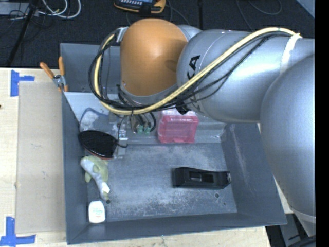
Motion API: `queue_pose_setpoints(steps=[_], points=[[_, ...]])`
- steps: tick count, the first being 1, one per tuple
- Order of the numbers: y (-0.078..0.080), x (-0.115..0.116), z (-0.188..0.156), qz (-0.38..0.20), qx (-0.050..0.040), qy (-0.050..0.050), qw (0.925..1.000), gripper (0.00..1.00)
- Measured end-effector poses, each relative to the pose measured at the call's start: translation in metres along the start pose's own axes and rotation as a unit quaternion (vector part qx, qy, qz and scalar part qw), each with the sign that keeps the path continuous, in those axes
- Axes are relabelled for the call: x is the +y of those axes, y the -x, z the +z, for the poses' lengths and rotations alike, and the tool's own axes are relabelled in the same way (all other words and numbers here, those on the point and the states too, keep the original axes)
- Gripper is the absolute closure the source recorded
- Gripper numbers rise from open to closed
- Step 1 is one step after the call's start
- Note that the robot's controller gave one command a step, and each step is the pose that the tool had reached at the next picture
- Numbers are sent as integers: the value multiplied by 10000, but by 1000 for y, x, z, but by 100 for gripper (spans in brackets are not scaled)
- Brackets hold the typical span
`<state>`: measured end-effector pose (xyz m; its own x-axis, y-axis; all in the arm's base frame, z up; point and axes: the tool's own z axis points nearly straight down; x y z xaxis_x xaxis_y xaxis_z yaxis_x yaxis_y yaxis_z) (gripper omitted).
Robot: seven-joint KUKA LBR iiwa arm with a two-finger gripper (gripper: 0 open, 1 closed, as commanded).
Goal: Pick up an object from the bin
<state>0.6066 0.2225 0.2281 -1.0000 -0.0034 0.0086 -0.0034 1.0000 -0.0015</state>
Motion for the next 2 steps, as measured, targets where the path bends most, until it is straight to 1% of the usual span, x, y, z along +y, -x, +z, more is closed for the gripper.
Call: queue_pose_setpoints(steps=[1,2], points=[[2,-1,-5,18,-39,7,10000,0],[-17,-13,-1,-236,-14,3,9997,0]])
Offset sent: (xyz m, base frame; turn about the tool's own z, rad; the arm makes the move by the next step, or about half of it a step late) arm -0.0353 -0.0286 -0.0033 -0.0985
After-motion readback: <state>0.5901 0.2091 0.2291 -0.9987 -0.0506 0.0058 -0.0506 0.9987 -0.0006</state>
